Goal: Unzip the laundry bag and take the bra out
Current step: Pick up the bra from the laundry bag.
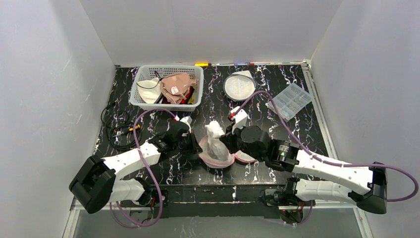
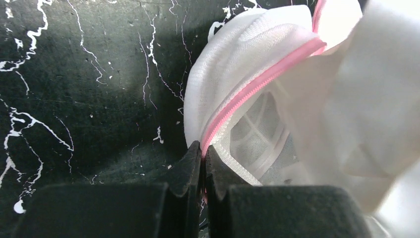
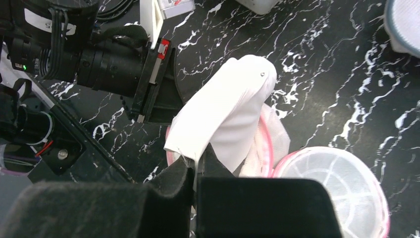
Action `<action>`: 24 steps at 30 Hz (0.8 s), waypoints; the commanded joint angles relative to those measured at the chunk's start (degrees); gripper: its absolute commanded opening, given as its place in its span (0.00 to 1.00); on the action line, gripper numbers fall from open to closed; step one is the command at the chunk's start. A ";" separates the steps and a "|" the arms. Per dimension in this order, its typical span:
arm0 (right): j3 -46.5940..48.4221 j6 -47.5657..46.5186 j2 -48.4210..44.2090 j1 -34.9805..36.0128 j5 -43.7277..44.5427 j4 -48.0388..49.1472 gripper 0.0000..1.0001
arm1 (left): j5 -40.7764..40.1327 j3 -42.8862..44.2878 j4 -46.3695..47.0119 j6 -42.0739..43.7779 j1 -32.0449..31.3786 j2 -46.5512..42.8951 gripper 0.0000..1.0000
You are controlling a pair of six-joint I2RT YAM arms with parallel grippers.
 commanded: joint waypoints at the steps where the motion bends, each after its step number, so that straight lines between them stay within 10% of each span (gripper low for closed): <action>1: 5.59 -3.69 -1.23 -0.24 4.25 -2.91 0.01 | -3.10 3.39 -5.07 1.63 -0.29 -1.35 0.00; 12: 11.31 -2.72 -2.71 -0.30 11.12 -6.78 0.01 | -6.12 9.02 -11.16 4.32 -0.30 -4.51 0.03; 18: 17.57 6.19 3.53 -0.31 24.64 -13.61 0.01 | -8.33 11.44 -10.72 6.47 -0.24 -11.12 0.56; 24: 20.86 15.13 7.25 -0.31 29.58 -13.63 0.01 | -8.94 8.24 -0.90 9.49 -0.35 -18.42 0.82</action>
